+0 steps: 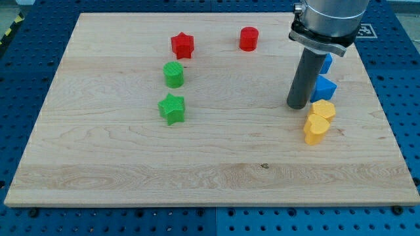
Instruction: Slide the yellow heart slightly left
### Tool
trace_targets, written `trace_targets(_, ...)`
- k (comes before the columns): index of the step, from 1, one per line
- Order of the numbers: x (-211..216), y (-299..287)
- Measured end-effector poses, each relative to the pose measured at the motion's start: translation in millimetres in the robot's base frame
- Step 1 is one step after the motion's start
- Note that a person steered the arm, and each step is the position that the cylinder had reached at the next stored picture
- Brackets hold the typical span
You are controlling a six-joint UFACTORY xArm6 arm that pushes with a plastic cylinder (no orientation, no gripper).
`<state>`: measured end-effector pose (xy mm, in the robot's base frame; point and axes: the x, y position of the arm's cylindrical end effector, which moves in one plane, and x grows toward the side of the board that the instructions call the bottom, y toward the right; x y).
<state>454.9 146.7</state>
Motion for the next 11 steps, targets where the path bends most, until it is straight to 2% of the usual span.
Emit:
trace_targets(2, 27.7, 14.8)
trace_targets(3, 33.0, 1.0)
trace_targets(4, 58.6, -27.1)
trace_targets(5, 119.9, -26.6)
trace_targets(6, 161.7, 6.8)
trace_targets(7, 159.2, 66.2)
trace_targets(8, 138.1, 104.6)
trace_targets(10, 75.7, 99.1)
trace_targets(11, 72.9, 84.5)
